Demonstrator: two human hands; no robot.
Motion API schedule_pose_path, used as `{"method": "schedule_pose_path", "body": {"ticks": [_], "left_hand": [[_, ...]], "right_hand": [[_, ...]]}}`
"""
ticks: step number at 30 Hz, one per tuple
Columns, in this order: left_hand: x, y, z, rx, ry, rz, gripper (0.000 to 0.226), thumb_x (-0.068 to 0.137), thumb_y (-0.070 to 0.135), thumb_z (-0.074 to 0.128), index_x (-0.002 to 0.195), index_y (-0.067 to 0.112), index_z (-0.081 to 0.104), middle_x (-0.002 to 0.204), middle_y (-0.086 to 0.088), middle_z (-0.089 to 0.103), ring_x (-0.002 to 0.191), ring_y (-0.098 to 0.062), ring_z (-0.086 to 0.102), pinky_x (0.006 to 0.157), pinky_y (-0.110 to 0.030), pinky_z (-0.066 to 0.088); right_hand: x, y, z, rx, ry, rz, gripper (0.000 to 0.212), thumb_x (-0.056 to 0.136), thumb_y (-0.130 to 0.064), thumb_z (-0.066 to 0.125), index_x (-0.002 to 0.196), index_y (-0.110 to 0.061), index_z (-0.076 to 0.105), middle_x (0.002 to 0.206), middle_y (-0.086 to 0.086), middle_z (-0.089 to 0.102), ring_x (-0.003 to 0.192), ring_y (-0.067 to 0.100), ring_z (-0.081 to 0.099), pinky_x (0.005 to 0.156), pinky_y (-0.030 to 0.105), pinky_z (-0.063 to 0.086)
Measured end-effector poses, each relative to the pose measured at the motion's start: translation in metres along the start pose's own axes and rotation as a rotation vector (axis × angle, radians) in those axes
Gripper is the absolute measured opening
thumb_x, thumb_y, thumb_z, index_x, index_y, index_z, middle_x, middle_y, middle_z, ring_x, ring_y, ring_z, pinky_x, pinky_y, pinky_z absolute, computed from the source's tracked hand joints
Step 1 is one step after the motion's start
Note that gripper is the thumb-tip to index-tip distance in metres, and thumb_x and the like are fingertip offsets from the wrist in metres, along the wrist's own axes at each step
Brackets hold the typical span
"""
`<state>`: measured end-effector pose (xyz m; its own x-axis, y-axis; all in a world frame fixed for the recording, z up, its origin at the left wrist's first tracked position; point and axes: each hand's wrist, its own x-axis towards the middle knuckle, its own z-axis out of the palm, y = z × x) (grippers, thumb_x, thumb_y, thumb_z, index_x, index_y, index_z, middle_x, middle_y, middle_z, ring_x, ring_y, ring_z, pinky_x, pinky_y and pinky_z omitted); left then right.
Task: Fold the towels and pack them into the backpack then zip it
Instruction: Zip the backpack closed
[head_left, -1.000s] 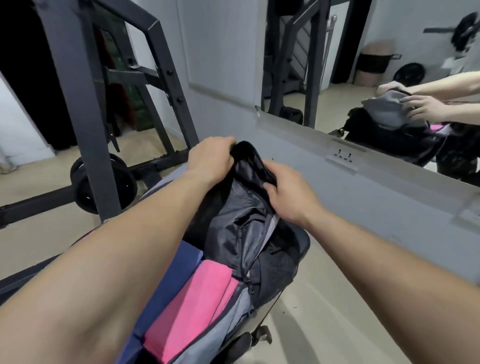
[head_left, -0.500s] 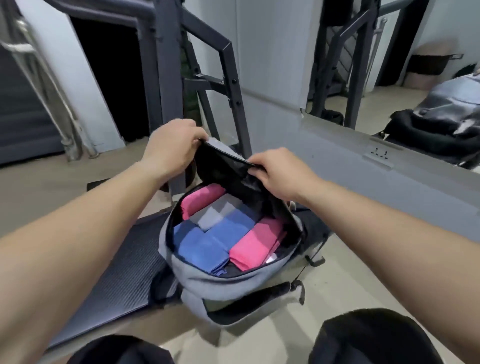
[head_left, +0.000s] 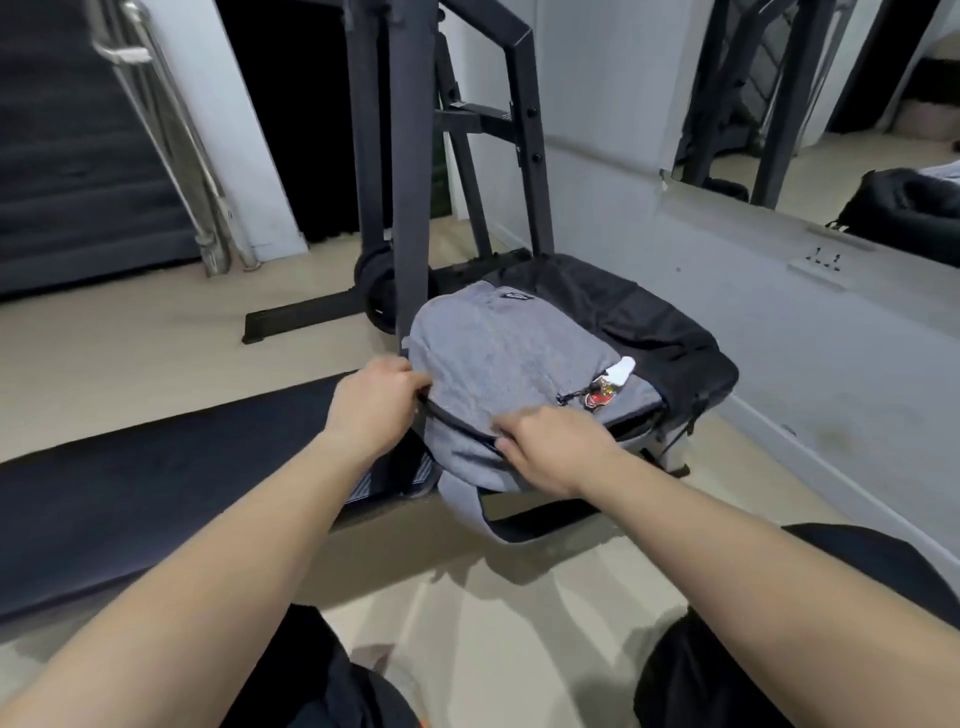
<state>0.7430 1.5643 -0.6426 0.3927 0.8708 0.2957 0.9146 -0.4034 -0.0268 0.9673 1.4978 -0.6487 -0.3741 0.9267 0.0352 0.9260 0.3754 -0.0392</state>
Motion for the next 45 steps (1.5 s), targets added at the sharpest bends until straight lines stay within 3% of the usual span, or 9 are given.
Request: {"method": "schedule_pose_path", "body": {"ticks": [6,13,16,19,23,26,33,37,45], "left_hand": [[0.027,0.065,-0.030,-0.189,0.089,-0.004,0.024,0.095,0.028,0.050,0.110,0.025,0.068,0.110,0.004,0.060,0.108,-0.022,0.055,0.079,-0.042,0.053],[0.046,0.195,0.014,-0.298,-0.071,0.211,0.025,0.092,0.036,0.057,0.113,0.025,0.065,0.112,0.001,0.061,0.110,-0.025,0.055,0.082,-0.039,0.049],[0.055,0.230,0.039,-0.215,-0.087,0.234,0.039,0.084,0.046,0.060,0.119,0.028,0.061,0.119,0.001,0.060,0.114,-0.025,0.055,0.087,-0.039,0.043],[0.060,0.239,0.060,-0.073,-0.069,0.214,0.045,0.082,0.047,0.060,0.121,0.024,0.057,0.118,0.000,0.059,0.111,-0.025,0.057,0.087,-0.040,0.040],[0.058,0.226,0.076,-0.013,0.005,0.257,0.019,0.085,0.027,0.066,0.102,0.022,0.062,0.098,-0.002,0.063,0.090,-0.028,0.064,0.070,-0.036,0.038],[0.056,0.223,0.080,-0.034,0.057,0.232,0.017,0.079,0.019,0.073,0.092,0.023,0.062,0.088,0.000,0.062,0.079,-0.027,0.064,0.064,-0.033,0.030],[0.055,0.233,0.082,-0.073,0.071,0.167,0.039,0.085,0.055,0.063,0.107,0.023,0.059,0.102,0.001,0.064,0.096,-0.024,0.062,0.080,-0.038,0.043],[0.055,0.236,0.083,-0.034,0.073,0.134,0.030,0.092,0.045,0.059,0.113,0.023,0.055,0.109,0.002,0.064,0.102,-0.025,0.061,0.083,-0.039,0.042],[0.058,0.241,0.083,-0.128,0.078,0.164,0.030,0.088,0.038,0.063,0.117,0.040,0.057,0.107,0.004,0.059,0.099,-0.024,0.059,0.081,-0.038,0.037]], "right_hand": [[-0.034,0.064,-0.008,0.134,0.162,0.227,0.038,0.100,-0.034,0.042,0.134,-0.024,0.055,0.128,0.001,0.058,0.119,0.027,0.054,0.091,0.042,0.050],[-0.065,0.145,0.019,0.290,0.064,0.556,0.034,0.093,-0.025,0.051,0.126,-0.022,0.057,0.122,0.004,0.064,0.111,0.030,0.060,0.088,0.044,0.053],[-0.060,0.157,0.032,0.391,0.091,0.615,0.021,0.091,-0.031,0.060,0.110,-0.023,0.051,0.107,0.003,0.067,0.101,0.028,0.060,0.079,0.040,0.051],[-0.055,0.161,0.049,0.528,0.172,0.655,0.029,0.084,-0.040,0.069,0.091,-0.028,0.044,0.090,-0.004,0.067,0.086,0.023,0.061,0.069,0.039,0.051],[-0.054,0.163,0.065,0.655,0.234,0.689,0.033,0.081,-0.032,0.077,0.083,-0.027,0.045,0.074,-0.009,0.067,0.076,0.015,0.063,0.071,0.039,0.054],[-0.052,0.163,0.069,0.735,0.265,0.706,0.028,0.083,-0.023,0.076,0.090,-0.019,0.050,0.075,-0.003,0.067,0.077,0.018,0.063,0.072,0.036,0.053],[-0.053,0.161,0.068,0.702,0.289,0.712,0.015,0.079,-0.016,0.067,0.086,-0.021,0.055,0.079,-0.001,0.066,0.077,0.019,0.062,0.067,0.034,0.053],[-0.057,0.160,0.061,0.639,0.224,0.655,0.011,0.080,-0.019,0.062,0.069,-0.019,0.063,0.068,-0.002,0.064,0.074,0.023,0.062,0.067,0.033,0.055],[-0.067,0.164,0.050,0.479,0.235,0.504,0.024,0.089,-0.026,0.059,0.067,-0.030,0.054,0.063,-0.007,0.048,0.068,0.017,0.050,0.056,0.031,0.040]]}}
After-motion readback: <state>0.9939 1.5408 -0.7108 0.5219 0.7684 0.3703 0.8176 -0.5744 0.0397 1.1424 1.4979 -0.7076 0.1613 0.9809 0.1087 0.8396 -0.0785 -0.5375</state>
